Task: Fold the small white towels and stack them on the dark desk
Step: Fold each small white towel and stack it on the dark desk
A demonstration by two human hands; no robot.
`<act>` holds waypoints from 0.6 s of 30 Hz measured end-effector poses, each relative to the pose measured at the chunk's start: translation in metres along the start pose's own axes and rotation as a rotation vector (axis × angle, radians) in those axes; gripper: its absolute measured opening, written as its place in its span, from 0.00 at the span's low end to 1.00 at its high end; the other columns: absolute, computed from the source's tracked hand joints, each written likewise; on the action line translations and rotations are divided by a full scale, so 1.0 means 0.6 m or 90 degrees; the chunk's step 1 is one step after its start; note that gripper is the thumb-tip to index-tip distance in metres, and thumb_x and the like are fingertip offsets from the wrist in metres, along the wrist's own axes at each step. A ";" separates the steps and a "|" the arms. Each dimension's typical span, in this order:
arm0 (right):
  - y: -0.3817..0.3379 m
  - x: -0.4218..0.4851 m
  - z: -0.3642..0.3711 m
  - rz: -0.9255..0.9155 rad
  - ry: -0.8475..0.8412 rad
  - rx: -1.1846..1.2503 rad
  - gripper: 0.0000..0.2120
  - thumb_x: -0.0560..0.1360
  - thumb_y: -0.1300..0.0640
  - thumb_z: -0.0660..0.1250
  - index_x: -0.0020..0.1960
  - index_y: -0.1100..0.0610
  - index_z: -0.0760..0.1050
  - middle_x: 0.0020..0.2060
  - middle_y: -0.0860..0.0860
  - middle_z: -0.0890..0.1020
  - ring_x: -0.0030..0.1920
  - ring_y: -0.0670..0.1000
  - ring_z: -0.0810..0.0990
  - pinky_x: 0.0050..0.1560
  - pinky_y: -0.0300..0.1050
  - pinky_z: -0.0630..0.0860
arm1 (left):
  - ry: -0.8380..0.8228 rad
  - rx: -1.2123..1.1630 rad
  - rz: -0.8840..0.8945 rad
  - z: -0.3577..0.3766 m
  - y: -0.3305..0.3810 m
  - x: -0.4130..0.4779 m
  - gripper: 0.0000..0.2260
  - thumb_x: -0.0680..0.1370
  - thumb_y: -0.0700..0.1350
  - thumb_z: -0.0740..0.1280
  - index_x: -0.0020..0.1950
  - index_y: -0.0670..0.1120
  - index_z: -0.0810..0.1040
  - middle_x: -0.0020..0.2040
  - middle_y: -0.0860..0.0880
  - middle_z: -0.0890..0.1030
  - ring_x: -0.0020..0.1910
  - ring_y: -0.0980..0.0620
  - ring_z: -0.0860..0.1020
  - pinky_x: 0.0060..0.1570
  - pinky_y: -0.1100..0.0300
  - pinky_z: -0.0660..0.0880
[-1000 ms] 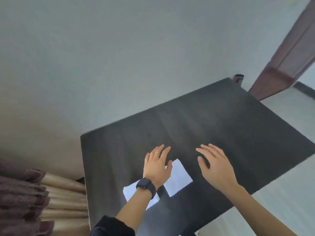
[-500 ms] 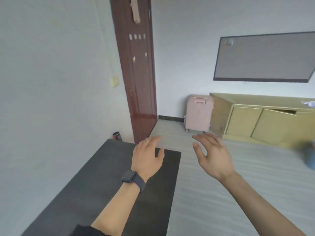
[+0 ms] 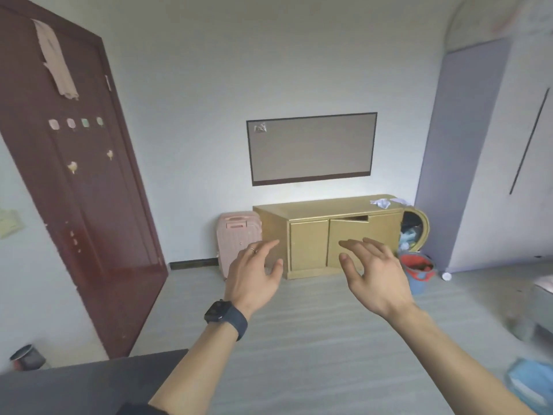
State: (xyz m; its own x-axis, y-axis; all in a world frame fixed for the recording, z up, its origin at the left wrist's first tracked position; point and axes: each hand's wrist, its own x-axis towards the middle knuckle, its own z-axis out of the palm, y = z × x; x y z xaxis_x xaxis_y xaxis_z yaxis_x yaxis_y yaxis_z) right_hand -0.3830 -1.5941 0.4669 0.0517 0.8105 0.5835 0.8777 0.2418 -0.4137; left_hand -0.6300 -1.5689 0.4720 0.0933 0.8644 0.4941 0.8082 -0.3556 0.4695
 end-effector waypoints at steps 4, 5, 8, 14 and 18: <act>0.096 0.074 -0.016 0.028 0.020 -0.023 0.16 0.80 0.43 0.56 0.64 0.42 0.75 0.62 0.41 0.80 0.71 0.49 0.67 0.64 0.55 0.71 | -0.018 -0.027 0.018 0.084 0.038 0.090 0.19 0.80 0.53 0.63 0.71 0.58 0.71 0.69 0.55 0.74 0.67 0.52 0.71 0.65 0.57 0.70; 0.118 0.093 -0.016 0.035 0.019 -0.031 0.15 0.81 0.44 0.57 0.65 0.42 0.75 0.62 0.41 0.79 0.71 0.49 0.66 0.64 0.54 0.71 | -0.023 -0.032 0.023 0.104 0.044 0.115 0.19 0.80 0.53 0.63 0.72 0.58 0.71 0.69 0.56 0.73 0.68 0.53 0.70 0.66 0.57 0.70; 0.182 0.153 -0.006 0.054 0.019 -0.060 0.16 0.81 0.45 0.59 0.66 0.43 0.75 0.63 0.41 0.79 0.71 0.49 0.66 0.63 0.52 0.69 | -0.041 -0.046 0.036 0.168 0.055 0.193 0.20 0.80 0.53 0.62 0.72 0.59 0.70 0.70 0.57 0.72 0.69 0.55 0.69 0.66 0.58 0.69; 0.304 0.295 0.050 0.082 0.046 -0.087 0.17 0.80 0.44 0.56 0.66 0.44 0.76 0.60 0.42 0.81 0.69 0.50 0.68 0.63 0.52 0.70 | -0.067 -0.072 0.065 0.298 0.051 0.370 0.20 0.81 0.54 0.62 0.73 0.59 0.69 0.71 0.57 0.72 0.70 0.53 0.69 0.67 0.56 0.69; 0.378 0.389 0.086 0.099 0.056 -0.104 0.17 0.80 0.43 0.57 0.66 0.43 0.75 0.61 0.42 0.80 0.68 0.51 0.70 0.62 0.52 0.71 | -0.092 -0.087 0.087 0.382 0.048 0.491 0.20 0.80 0.54 0.62 0.73 0.59 0.69 0.71 0.58 0.71 0.71 0.55 0.68 0.68 0.55 0.69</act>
State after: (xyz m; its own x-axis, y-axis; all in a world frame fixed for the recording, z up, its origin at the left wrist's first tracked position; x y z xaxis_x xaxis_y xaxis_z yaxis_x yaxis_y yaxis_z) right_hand -0.1963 -1.3225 0.4733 0.2267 0.7802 0.5829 0.9210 0.0228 -0.3888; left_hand -0.4458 -1.2428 0.4635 0.2867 0.8431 0.4550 0.6972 -0.5093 0.5044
